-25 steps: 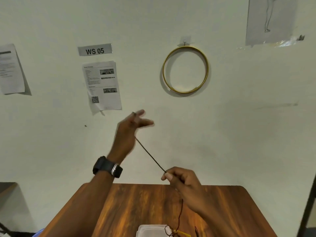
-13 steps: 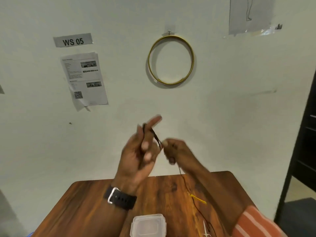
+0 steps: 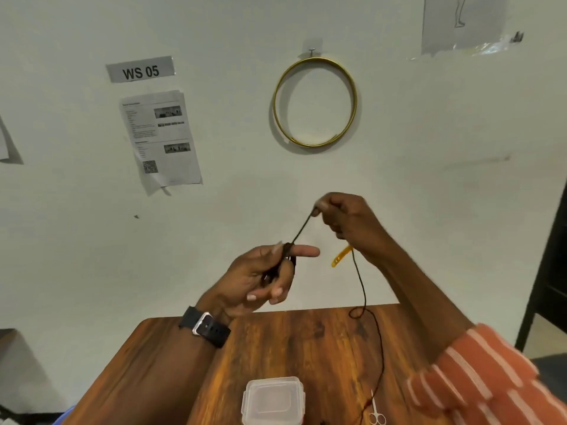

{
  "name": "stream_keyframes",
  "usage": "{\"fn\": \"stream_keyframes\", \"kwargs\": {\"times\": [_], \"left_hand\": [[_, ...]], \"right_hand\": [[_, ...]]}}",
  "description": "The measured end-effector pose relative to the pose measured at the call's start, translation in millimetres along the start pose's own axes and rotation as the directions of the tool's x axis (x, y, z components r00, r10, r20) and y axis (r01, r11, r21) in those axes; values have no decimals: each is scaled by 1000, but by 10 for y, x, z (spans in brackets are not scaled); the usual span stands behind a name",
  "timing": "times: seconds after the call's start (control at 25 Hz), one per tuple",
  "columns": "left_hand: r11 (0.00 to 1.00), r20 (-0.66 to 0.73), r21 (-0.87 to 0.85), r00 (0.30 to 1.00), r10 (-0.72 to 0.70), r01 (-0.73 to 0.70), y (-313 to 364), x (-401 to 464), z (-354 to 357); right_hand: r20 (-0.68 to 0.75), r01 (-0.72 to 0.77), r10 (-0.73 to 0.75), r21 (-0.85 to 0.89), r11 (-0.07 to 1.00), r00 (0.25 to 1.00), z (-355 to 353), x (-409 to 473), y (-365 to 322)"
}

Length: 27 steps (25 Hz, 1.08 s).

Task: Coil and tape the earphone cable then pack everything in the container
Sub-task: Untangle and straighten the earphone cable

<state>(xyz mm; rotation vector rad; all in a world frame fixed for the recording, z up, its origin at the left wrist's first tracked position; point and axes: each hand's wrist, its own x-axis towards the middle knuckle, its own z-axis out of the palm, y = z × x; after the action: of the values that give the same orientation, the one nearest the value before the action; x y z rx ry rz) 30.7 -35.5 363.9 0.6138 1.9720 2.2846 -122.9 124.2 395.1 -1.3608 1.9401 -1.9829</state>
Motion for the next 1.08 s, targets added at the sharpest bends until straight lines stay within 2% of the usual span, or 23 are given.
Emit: {"fn": "stream_keyframes", "kwargs": {"times": [0.04, 0.08, 0.16, 0.24, 0.28, 0.32, 0.36, 0.4, 0.44, 0.48, 0.52, 0.56, 0.6, 0.64, 0.68, 0.76, 0.84, 0.92, 0.96, 1.0, 1.04, 1.08], "left_hand": [[991, 44, -121, 997, 69, -64, 26, 33, 82], [967, 30, -208, 987, 156, -146, 99, 89, 161], [901, -169, -260, 935, 312, -348, 283, 249, 197], [862, -400, -113, 817, 416, -494, 512, 414, 140], [862, -472, 50, 749, 465, -504, 583, 497, 56], [860, -514, 268, 690, 509, -435, 620, 564, -27], [814, -493, 509, 680, 543, -280, 590, 602, -118], [708, -438, 700, 724, 533, -98, 499, 611, -223], [594, -386, 804, 795, 468, 41, 377, 589, -316], [559, -360, 820, 871, 336, 123, 257, 532, -344], [615, -324, 774, 929, 177, 153, 135, 454, -317], [727, -266, 669, 963, 40, 155, 29, 362, -245], [859, -184, 495, 982, -43, 130, -65, 280, -139], [959, -96, 271, 994, -59, 83, -135, 212, -14], [998, -32, 54, 999, -35, 36, -168, 176, 85], [967, 1, -236, 995, 103, -100, -100, 229, 234], [908, -149, -292, 952, 268, -301, 88, 363, 257], [857, -355, -203, 851, 386, -474, 323, 490, 135], [866, -446, -67, 791, 419, -496, 436, 560, 23], [885, -516, 146, 729, 450, -443, 500, 613, -117], [877, -548, 366, 689, 474, -311, 529, 637, -237], [824, -534, 543, 692, 486, -160, 501, 638, -357]], "right_hand": [[18, 0, -1, 15, 1000, 1000, 65, 26, 68], [32, -11, 9, 41, 999, 999, 167, -14, 158], [66, -58, 53, 79, 995, 996, 375, -259, 365], [169, -91, 77, 79, 993, 983, 507, -578, 529], [221, -97, 76, 85, 992, 972, 520, -703, 546], [250, -106, 78, 103, 989, 965, 495, -777, 525], [248, -119, 87, 116, 986, 965, 438, -789, 465], [218, -125, 98, 113, 986, 971, 365, -769, 386], [172, -115, 98, 94, 989, 980, 268, -723, 293], [123, -86, 77, 68, 994, 989, 160, -656, 195], [85, -46, 43, 34, 998, 995, 42, -585, 111], [64, -9, 9, -4, 1000, 998, -63, -506, 43], [51, 18, -16, -37, 999, 999, -141, -420, 16], [48, 32, -30, -50, 998, 998, -187, -350, 20], [54, 27, -25, -32, 999, 998, -189, -291, 60], [91, -25, 16, 94, 995, 996, -78, -277, 226], [203, -122, 73, 242, 963, 976, 135, -425, 444], [370, -248, 133, 285, 926, 920, 343, -695, 588], [424, -275, 140, 277, 921, 895, 415, -821, 626], [444, -275, 136, 266, 924, 886, 450, -917, 635], [431, -257, 128, 255, 932, 893, 437, -971, 599], [388, -211, 105, 240, 948, 916, 384, -973, 523]]}}
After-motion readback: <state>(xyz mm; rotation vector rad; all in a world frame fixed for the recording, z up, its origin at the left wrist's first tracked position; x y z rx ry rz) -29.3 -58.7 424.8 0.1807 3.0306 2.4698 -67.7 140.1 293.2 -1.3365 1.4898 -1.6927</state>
